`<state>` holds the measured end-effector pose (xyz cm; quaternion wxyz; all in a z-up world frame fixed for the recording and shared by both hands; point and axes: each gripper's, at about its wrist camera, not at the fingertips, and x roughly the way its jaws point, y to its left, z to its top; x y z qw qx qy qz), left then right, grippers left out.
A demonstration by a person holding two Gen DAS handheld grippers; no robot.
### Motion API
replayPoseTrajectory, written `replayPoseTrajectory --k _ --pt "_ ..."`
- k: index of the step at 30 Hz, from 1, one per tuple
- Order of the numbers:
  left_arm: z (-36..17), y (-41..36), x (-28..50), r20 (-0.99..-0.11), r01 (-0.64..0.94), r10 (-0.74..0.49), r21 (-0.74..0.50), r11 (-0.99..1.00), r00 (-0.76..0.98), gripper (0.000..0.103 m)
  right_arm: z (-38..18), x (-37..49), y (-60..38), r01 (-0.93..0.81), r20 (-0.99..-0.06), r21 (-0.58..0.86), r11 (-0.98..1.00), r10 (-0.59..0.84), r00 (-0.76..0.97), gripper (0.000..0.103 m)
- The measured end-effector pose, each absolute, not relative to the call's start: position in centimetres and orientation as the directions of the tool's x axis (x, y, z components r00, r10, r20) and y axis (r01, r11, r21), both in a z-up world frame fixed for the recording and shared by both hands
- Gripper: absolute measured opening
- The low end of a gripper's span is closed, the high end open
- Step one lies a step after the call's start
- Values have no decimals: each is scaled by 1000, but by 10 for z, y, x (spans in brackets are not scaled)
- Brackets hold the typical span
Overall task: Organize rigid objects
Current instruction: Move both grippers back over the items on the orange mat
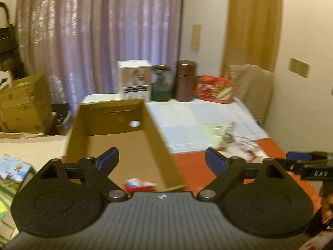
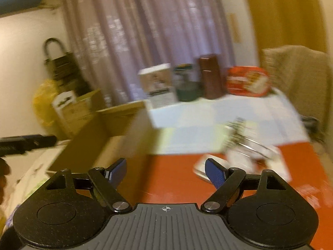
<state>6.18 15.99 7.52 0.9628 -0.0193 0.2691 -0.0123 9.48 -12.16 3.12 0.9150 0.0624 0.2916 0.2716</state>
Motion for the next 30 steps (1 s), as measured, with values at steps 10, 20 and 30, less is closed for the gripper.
replayPoseTrajectory --k 10,20,30 --pt "37 58 93 -556 177 -167 -35 984 814 87 2 86 -214 -282 -545 255 925 379 748 79" --pt "-38 23 133 -602 202 -160 3 979 782 87 -21 108 -232 -303 -570 176 937 348 744 79" --pt "-80 20 170 -611 222 -155 35 974 776 87 -50 153 -208 -436 -597 57 898 381 706 79"
